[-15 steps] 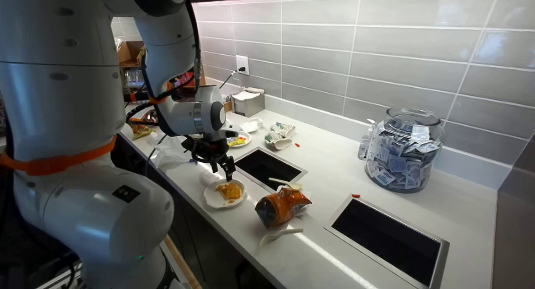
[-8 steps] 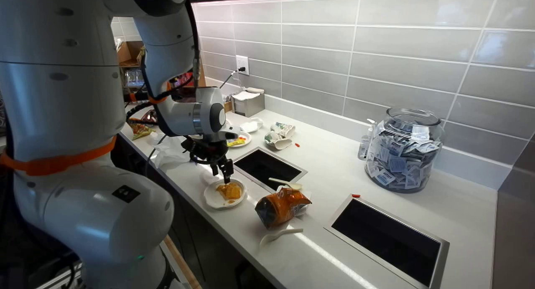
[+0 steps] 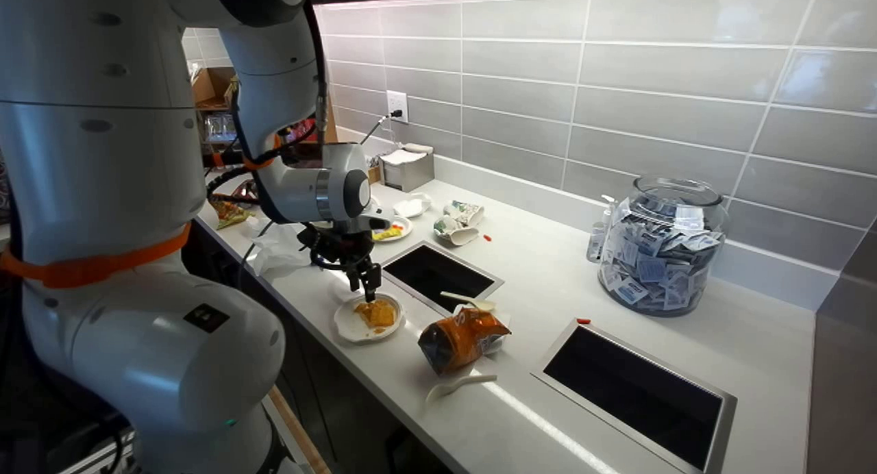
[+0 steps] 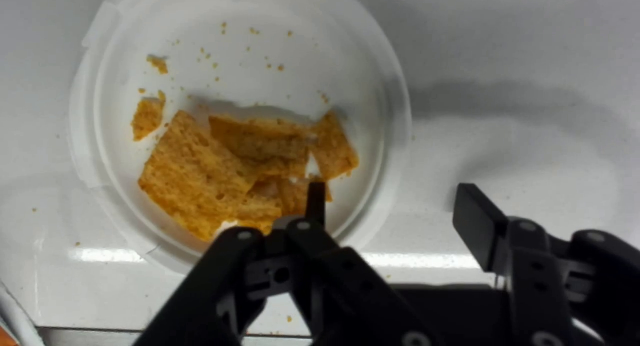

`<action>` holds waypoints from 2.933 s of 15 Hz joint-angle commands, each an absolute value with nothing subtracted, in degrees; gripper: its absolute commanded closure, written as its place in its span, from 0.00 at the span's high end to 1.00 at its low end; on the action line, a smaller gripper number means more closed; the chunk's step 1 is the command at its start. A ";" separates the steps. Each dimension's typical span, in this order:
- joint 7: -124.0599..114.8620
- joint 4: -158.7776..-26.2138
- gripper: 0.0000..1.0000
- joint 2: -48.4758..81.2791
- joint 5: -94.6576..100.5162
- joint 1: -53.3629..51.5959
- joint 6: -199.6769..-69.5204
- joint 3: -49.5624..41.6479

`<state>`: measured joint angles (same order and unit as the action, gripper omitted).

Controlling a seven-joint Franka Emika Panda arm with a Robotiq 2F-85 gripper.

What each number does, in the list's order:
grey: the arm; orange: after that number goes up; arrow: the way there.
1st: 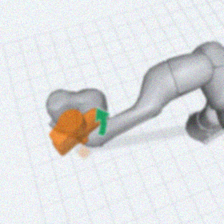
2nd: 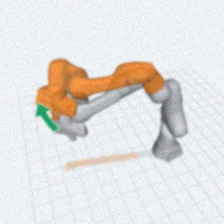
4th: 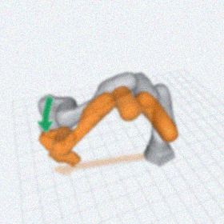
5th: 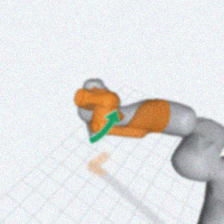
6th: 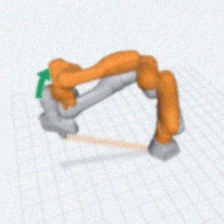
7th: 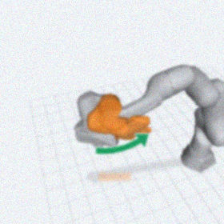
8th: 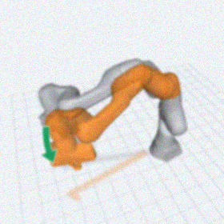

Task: Pour the contents from the white plate into the left bin

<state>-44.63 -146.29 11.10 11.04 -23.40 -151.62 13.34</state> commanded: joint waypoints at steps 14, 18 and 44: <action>-41.70 -148.10 0.38 9.56 6.81 -22.66 -151.61 13.86; -41.66 -148.34 0.27 9.18 6.71 -22.63 -151.63 13.89; -45.35 -148.33 0.01 5.59 13.78 -23.16 -149.67 13.12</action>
<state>-43.06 -147.38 7.54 11.01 -22.88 -151.50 13.28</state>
